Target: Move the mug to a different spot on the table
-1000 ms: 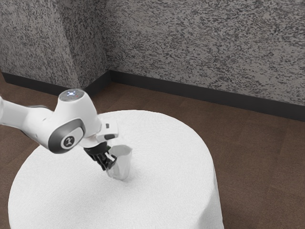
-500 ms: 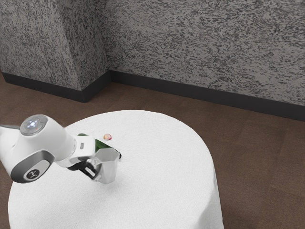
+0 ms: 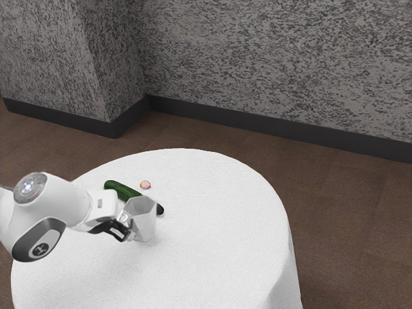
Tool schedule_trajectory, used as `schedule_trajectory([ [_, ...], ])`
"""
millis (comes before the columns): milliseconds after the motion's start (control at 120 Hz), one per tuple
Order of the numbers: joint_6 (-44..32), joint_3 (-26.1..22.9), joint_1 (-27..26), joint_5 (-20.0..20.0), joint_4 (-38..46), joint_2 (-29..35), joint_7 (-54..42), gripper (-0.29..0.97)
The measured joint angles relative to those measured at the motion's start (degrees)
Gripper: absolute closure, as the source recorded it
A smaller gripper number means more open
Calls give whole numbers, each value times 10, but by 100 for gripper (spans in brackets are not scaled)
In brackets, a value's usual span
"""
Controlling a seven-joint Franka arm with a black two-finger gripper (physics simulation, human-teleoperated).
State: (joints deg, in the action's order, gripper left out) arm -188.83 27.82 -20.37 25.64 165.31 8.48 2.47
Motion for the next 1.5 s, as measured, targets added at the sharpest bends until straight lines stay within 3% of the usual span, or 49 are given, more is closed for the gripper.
schedule_trajectory([
  [267, -17, 15, 4, 0, 13, -4, -6, 73],
  [475, -12, 16, -2, 5, 13, -4, -5, 31],
  [700, -9, 19, 4, 6, 18, -1, -4, 11],
  [1292, -7, 63, 5, 7, 23, 59, -22, 1],
  [1500, 24, 72, 6, 8, 12, 111, -34, 0],
])
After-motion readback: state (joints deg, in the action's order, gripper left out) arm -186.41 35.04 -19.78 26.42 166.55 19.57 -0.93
